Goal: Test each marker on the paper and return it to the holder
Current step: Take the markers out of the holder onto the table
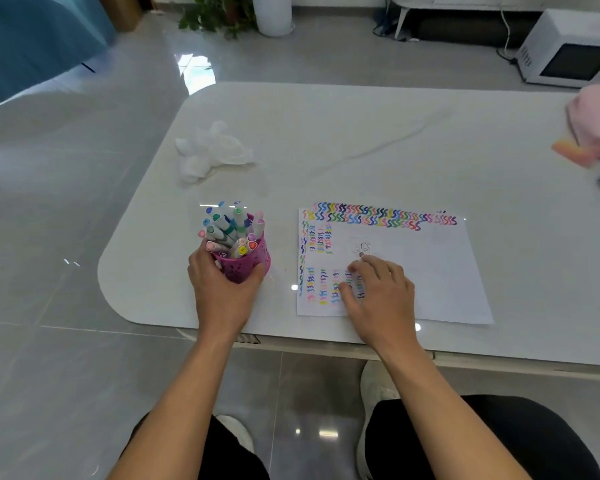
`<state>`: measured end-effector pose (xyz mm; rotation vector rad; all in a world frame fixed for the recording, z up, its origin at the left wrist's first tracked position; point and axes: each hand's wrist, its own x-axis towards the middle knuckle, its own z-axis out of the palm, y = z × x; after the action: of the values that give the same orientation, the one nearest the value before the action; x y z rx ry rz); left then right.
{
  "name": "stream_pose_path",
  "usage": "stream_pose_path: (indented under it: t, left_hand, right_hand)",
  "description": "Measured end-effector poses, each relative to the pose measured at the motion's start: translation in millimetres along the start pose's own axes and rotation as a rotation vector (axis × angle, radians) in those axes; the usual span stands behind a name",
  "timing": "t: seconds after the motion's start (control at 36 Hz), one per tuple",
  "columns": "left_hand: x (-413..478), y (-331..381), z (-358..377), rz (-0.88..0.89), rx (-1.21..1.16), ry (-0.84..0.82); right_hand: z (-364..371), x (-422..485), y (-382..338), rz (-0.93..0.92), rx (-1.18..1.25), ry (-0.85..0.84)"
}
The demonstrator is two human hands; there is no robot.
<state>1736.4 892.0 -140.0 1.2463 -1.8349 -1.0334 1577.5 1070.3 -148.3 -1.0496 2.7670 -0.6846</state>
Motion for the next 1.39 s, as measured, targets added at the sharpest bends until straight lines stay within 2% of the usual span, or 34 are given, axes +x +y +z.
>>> stream_pose_path:
  t: [0.33,0.47,0.58,0.69,0.86,1.06,1.22,1.39]
  left_hand:
    - [2,-5,-4,-0.002,0.005,-0.055]
    - [1,-6,-7,-0.008,-0.024,-0.074]
    - [3,-4,-8,-0.039,-0.068,-0.075]
    - [4,-4,-8,-0.016,-0.065,-0.065]
    - [9,-6,-7,0.030,-0.046,-0.063]
    - [11,5,-12,0.140,-0.200,-0.002]
    - [12,-2,-13,0.149,-0.213,-0.019]
    - [15,-19,-10,0.052,-0.167,-0.059]
  right_hand:
    - [7,-3,-11,0.058,-0.028,0.058]
    - [5,2,-45,-0.058,0.128,0.125]
    - [4,9,-86,-0.220,0.339,0.012]
    - [8,19,-124,-0.230,0.482,-0.103]
    - [22,31,-160,-0.194,0.477,-0.013]
    - [32,36,-174,-0.180,0.435,0.068]
    - [37,38,-179,-0.188,0.499,0.123]
    - [37,45,-182,-0.232,0.535,0.140]
